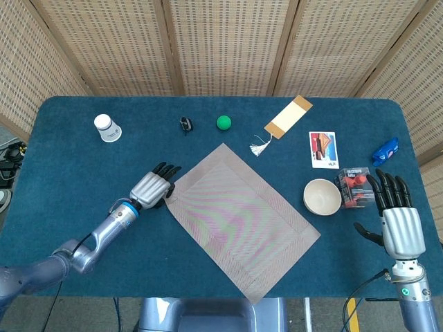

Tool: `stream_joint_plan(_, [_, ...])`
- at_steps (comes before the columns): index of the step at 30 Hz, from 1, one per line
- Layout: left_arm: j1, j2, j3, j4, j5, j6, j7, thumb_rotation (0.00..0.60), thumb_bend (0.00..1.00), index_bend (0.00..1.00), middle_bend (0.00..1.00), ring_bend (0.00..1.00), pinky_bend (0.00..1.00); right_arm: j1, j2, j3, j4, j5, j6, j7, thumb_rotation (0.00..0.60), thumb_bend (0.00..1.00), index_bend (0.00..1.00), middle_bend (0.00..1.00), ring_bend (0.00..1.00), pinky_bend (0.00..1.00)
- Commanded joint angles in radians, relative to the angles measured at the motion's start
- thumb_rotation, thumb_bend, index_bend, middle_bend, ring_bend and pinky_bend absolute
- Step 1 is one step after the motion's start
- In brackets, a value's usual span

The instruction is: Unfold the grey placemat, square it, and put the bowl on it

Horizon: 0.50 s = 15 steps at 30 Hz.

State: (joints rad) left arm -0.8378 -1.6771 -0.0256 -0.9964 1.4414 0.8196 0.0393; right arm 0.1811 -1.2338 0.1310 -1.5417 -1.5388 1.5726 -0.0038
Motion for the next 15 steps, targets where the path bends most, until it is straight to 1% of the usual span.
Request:
stream_joint_plan(1, [0.048, 0.124, 0.044, -0.185, -0.023, 0.006, 0.150, 0.600, 0.44, 0.72, 0.00, 0.00, 0.00, -0.001, 0.001, 0.000, -0.003, -0.004, 0.002, 0.000, 0.600, 0.00, 0.02, 0.00, 0.00, 0.00])
stream_joint_plan(9, [0.066, 0.289, 0.102, -0.476, -0.072, -0.038, 0.349, 0.600, 0.44, 0.72, 0.00, 0.00, 0.00, -0.002, 0.005, 0.005, -0.010, -0.006, 0.005, 0.003, 0.600, 0.00, 0.02, 0.00, 0.00, 0.00])
stream_joint_plan(15, [0.059, 0.364, 0.137, -0.636, -0.102, -0.078, 0.440, 0.600, 0.44, 0.72, 0.00, 0.00, 0.00, -0.004, 0.006, 0.008, -0.009, -0.004, 0.004, 0.005, 0.600, 0.00, 0.02, 0.00, 0.00, 0.00])
